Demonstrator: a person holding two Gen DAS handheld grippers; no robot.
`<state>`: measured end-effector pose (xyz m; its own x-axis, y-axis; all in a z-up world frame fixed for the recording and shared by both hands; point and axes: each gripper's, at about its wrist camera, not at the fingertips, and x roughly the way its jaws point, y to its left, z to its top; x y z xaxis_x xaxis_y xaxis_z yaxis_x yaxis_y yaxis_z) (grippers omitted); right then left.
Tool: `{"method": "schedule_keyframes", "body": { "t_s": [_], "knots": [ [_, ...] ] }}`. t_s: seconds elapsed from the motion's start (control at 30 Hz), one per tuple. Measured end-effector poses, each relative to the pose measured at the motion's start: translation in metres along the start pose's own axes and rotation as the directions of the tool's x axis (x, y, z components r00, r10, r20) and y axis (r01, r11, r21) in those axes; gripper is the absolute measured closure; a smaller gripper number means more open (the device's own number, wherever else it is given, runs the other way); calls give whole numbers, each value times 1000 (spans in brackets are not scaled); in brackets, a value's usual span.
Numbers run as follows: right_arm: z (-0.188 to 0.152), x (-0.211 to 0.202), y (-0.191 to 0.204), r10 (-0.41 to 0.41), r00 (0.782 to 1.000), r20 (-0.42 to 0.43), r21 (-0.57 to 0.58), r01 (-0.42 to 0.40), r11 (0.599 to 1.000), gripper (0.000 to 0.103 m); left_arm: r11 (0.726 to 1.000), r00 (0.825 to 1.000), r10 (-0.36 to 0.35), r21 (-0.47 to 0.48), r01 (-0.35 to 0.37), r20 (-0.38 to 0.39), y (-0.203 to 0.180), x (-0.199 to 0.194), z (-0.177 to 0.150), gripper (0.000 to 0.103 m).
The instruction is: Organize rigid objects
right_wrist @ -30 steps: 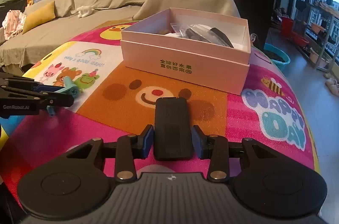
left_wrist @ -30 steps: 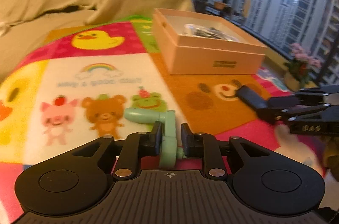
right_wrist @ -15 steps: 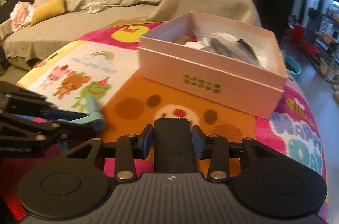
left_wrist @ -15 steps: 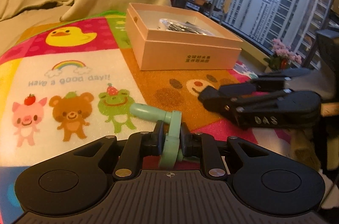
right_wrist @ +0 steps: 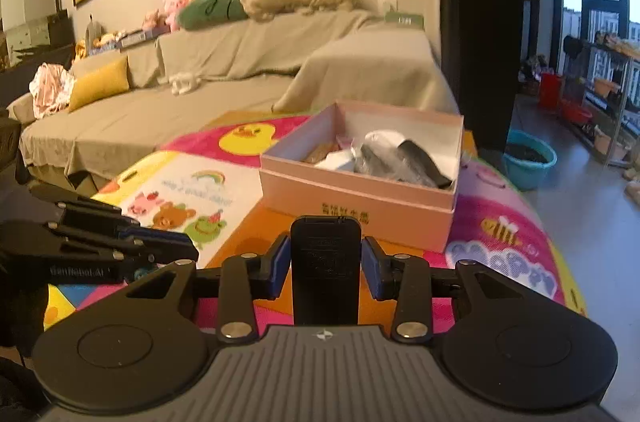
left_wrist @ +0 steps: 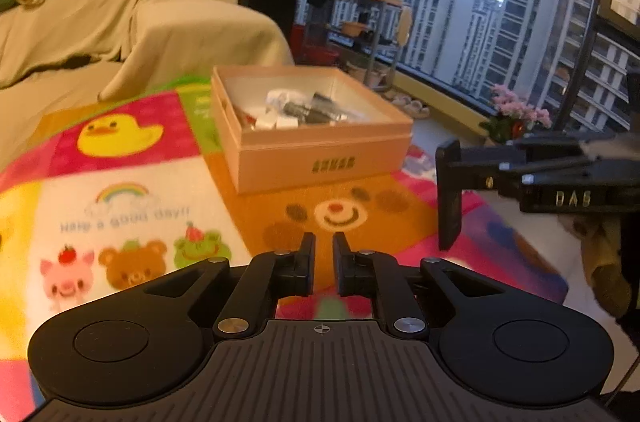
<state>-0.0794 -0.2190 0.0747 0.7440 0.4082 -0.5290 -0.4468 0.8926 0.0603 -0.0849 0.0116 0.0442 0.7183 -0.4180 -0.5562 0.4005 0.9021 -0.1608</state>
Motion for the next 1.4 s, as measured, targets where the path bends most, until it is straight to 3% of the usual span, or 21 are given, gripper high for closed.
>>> {"method": "schedule_keyframes", "body": {
  "t_s": [0.2, 0.3, 0.37, 0.43, 0.53, 0.6, 0.67, 0.73, 0.87, 0.97, 1.0, 1.1, 1.2, 1.3, 1.4],
  "knots": [
    [-11, 4, 0, 13, 1000, -9, 6, -13, 1000, 65, 994, 1000, 16, -111, -14, 19, 21, -17, 8, 91],
    [-16, 11, 3, 5, 1000, -26, 3, -5, 1000, 65, 987, 997, -51, -155, 41, -61, 26, -25, 4, 90],
    [-21, 15, 5, 6, 999, -32, -7, -6, 1000, 65, 991, 990, -65, -125, 49, -128, 16, -30, -7, 89],
    [-24, 18, 9, 10, 999, -38, -21, -11, 1000, 65, 997, 985, -30, -70, 18, -171, 0, -36, -21, 88],
    [-29, 25, 14, 20, 998, -57, -28, -21, 999, 65, 1000, 983, 19, -16, -22, -182, -15, -42, -35, 87],
    [-31, 29, 18, 21, 997, -71, -37, -24, 999, 64, 1000, 986, 12, -19, -15, -168, -14, -46, -37, 84],
    [-33, 30, 24, 34, 997, -75, -54, -38, 998, 53, 998, 989, 35, -47, -42, -143, -3, -48, -34, 84],
    [-35, 26, 33, 97, 993, -70, -74, -102, 992, 38, 993, 990, 76, -79, -86, -121, 8, -51, -30, 83],
    [-37, 24, 55, 301, 948, -107, -93, -311, 946, 34, 980, 989, 111, -156, -126, -98, 28, -50, -26, 83],
    [-39, 37, 77, 392, 903, -174, -100, -412, 905, 32, 977, 990, 108, -175, -123, -95, 33, -50, -28, 83],
    [-39, 43, 84, 395, 898, -193, -111, -420, 901, 32, 977, 989, 109, -176, -124, -96, 34, -50, -29, 83],
    [-42, 62, 100, 360, 903, -235, -152, -400, 904, 32, 974, 989, 110, -186, -127, -96, 38, -51, -32, 83],
    [-41, 62, 110, 319, 922, -221, -226, -367, 903, 36, 973, 989, 108, -195, -126, -96, 41, -51, -34, 83],
    [-39, 51, 103, 285, 941, -180, -259, -325, 910, 36, 973, 990, 97, -201, -117, -107, 40, -45, -36, 83],
    [-28, 45, 73, 192, 974, -117, -224, -214, 951, 36, 980, 990, 53, -186, -76, -127, 31, -33, -40, 83]
  ]
}}
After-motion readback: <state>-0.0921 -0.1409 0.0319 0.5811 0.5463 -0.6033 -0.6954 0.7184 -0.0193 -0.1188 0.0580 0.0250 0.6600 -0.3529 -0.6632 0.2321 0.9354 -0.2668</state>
